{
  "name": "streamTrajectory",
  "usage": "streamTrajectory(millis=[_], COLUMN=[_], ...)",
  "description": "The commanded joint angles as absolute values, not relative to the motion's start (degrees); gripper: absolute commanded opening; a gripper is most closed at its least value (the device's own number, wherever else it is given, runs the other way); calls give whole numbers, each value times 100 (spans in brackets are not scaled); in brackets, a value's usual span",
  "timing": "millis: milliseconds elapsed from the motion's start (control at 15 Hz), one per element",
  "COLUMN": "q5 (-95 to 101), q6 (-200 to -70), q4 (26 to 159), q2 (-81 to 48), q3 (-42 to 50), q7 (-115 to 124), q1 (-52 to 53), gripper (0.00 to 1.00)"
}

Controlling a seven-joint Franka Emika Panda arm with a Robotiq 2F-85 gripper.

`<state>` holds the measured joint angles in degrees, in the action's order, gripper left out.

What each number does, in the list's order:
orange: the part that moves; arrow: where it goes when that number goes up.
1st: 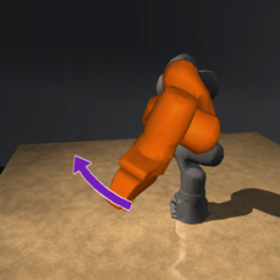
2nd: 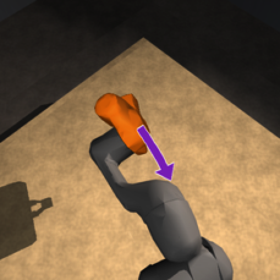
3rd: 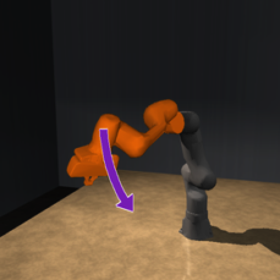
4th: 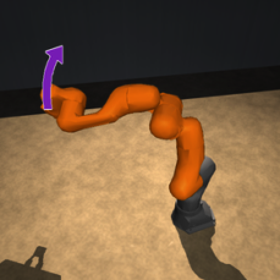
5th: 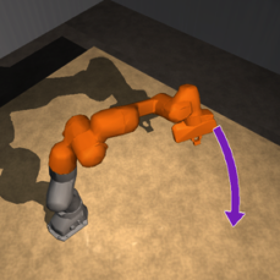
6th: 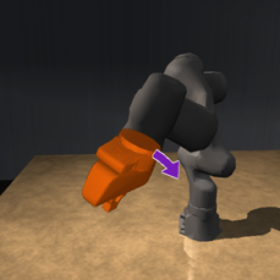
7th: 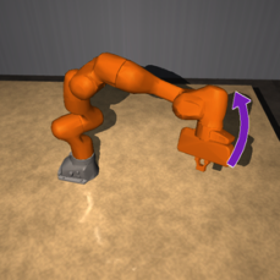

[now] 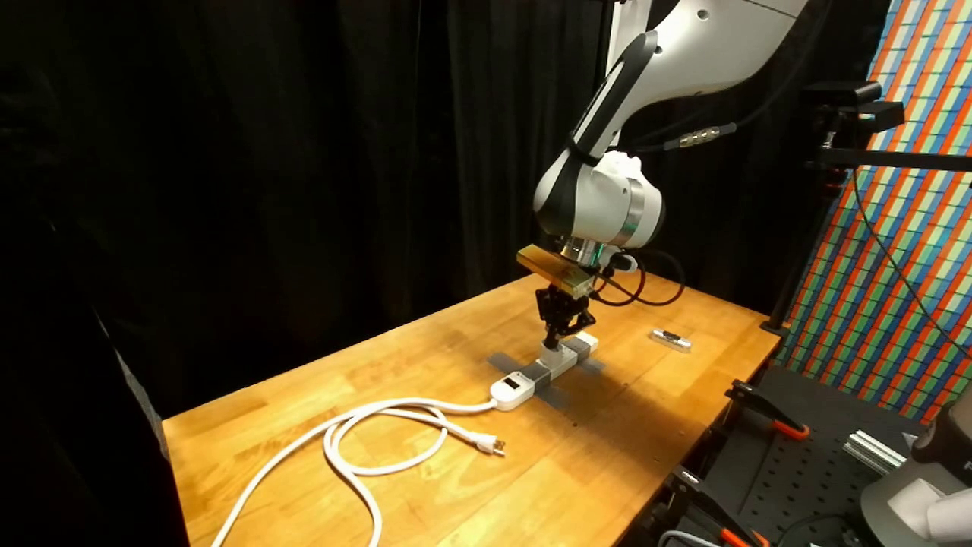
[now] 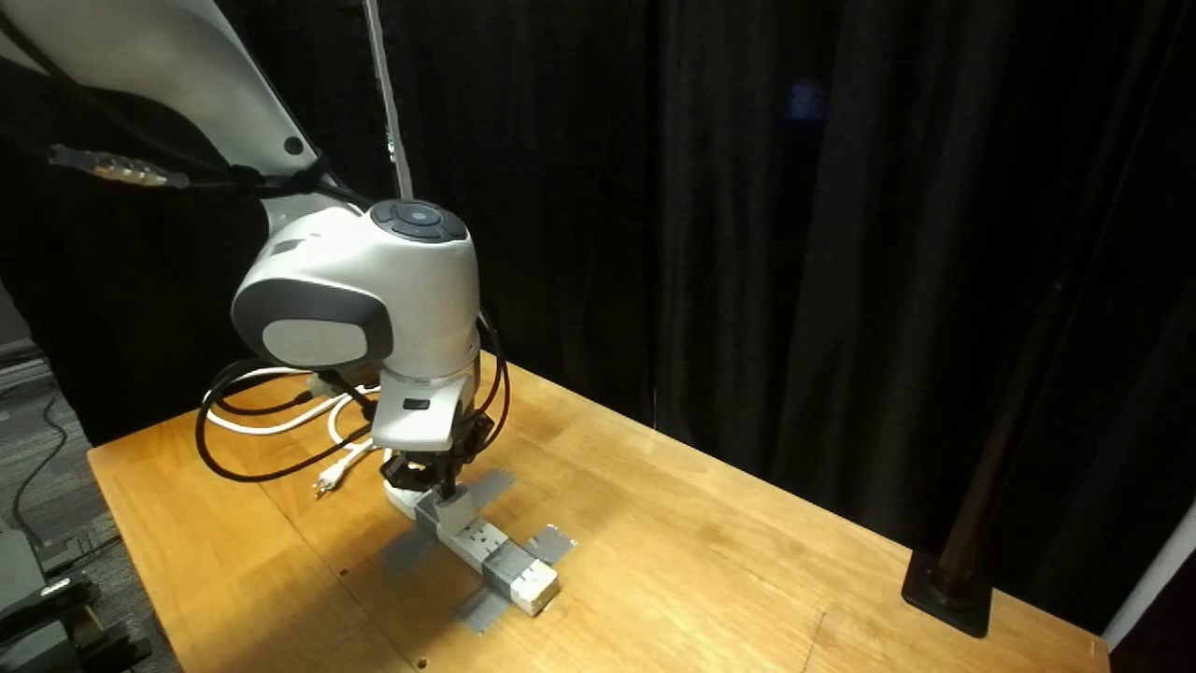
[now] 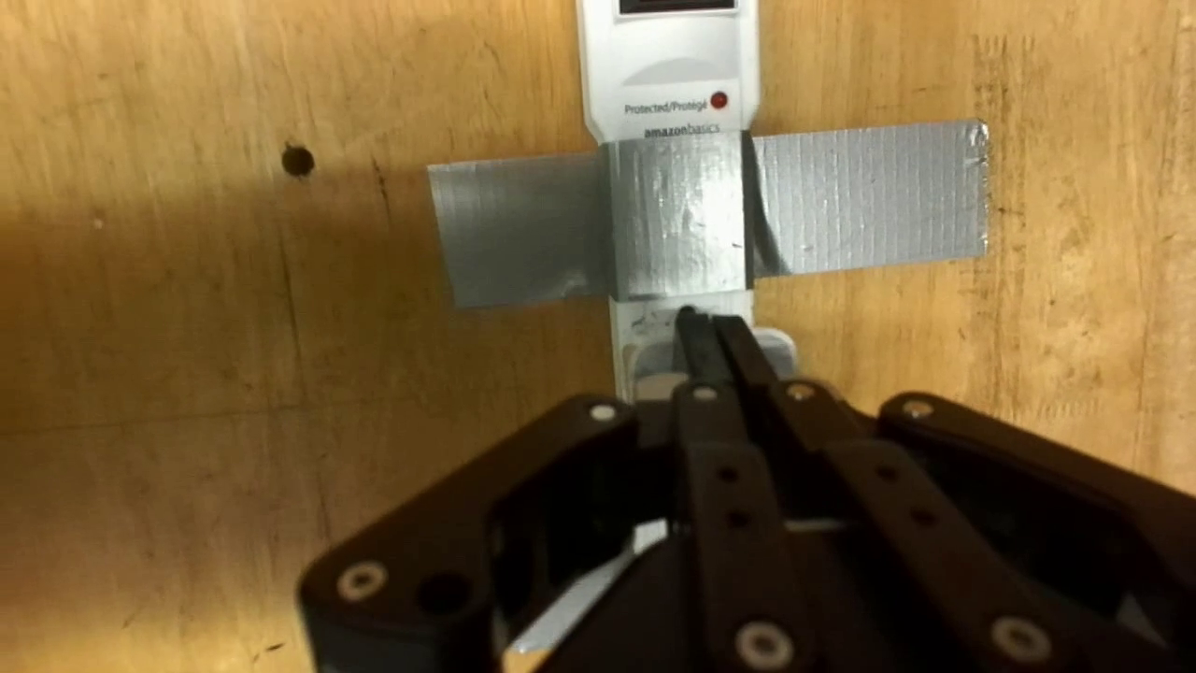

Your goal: Pick up the charger head from the table and put it on the adapter

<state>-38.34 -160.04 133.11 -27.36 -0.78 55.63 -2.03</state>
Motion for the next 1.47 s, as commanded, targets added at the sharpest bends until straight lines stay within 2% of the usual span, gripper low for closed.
streamTrajectory(millis=[0, 67, 200, 733, 867, 933, 1400], q5=[-4089, -4112, -4206, -4095, -3851, -4055, -4029], q6=[-15674, -15505, -15239, -15139, -14871, -15097, -15054], q4=[13247, 13236, 13231, 13392, 13322, 13215, 13226], q2=[-3058, -2985, -2768, -1673, -1540, -1860, -1906], q3=[-77, -47, -34, 265, 500, 343, 375], q7=[5395, 5400, 5366, 5314, 5920, 5527, 5570], q1=[-396, -408, -469, -408, -309, -373, -364], gripper=[8, 31, 34, 95, 100, 100, 100])
